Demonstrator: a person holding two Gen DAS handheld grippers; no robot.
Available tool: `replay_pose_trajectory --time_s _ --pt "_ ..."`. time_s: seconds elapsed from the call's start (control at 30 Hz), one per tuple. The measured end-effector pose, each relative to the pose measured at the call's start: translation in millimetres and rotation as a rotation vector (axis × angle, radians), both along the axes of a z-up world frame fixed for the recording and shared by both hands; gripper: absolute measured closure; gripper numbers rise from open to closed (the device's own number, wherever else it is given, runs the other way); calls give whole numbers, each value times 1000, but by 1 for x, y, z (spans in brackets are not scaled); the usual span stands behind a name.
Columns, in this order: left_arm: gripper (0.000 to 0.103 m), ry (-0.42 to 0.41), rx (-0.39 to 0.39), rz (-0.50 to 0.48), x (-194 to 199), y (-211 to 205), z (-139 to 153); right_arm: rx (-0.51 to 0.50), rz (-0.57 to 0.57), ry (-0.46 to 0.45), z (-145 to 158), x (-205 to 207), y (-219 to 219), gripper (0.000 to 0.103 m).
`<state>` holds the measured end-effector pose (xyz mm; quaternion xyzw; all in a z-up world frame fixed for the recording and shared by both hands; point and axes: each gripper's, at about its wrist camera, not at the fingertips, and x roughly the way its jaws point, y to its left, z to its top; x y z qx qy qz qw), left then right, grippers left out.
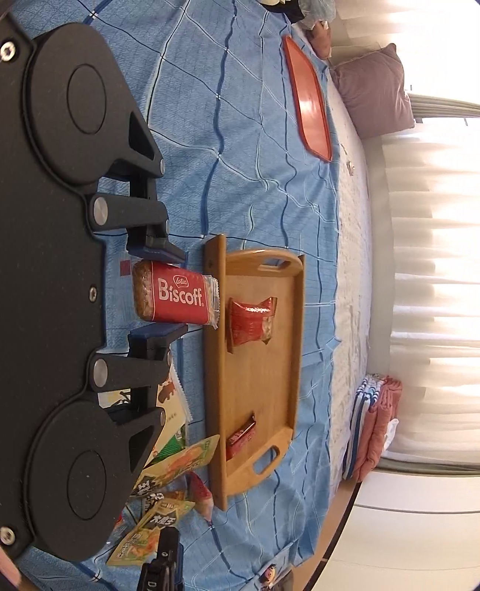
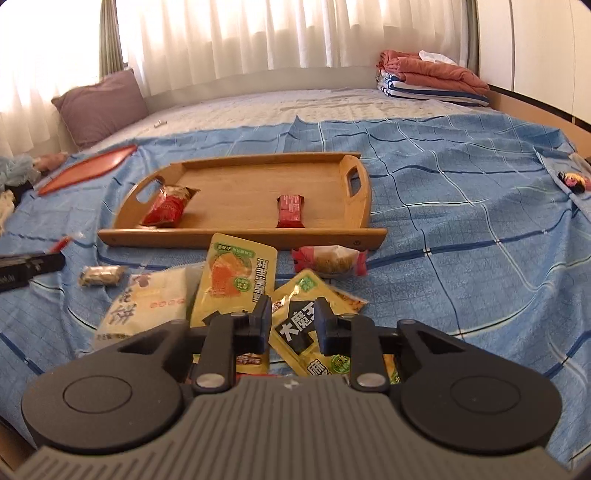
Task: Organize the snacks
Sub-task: 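Grasp the Biscoff biscuit with the left tool while the right tool grasps a yellow packet, then carry both snacks onto the wooden tray and open both tools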
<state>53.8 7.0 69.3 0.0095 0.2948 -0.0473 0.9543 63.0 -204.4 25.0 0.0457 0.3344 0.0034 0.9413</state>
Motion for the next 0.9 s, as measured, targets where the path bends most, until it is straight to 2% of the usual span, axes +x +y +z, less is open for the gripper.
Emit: replay_pose_trajectory --time_s 0.03,0.07,0.17,0.3,0.37,0.43,0.53,0.6,0.67,0.73,0.9 --pt "71 1 -6 -1 0 0 1 -9 -10 7 -2 2 -1 67" --pt "71 2 -11 -1 0 1 1 -10 -13 15 -5 3 -2 52" --pt "71 12 -9 1 0 3 -3 -3 -9 25 -17 3 -4 35" --pt "71 31 -2 3 2 5 -12 -3 -19 31 -32 2 -9 28" --pt "71 36 5 2 3 6 -14 -35 -12 5 -34 3 -9 16" --pt "71 40 11 1 5 6 -15 -81 13 -13 -35 8 -10 12" --pt "71 43 15 -1 7 5 -16 -113 77 46 -39 25 -16 12" --pt "71 43 19 -1 8 5 -17 -95 132 84 -41 30 -20 13" --pt "71 46 23 1 10 4 -19 -105 176 106 -40 29 -20 25" --pt "71 53 22 2 11 3 -21 -121 192 115 -37 25 -18 30" --pt "71 62 18 -7 12 0 -24 -139 174 132 -33 11 -15 37"
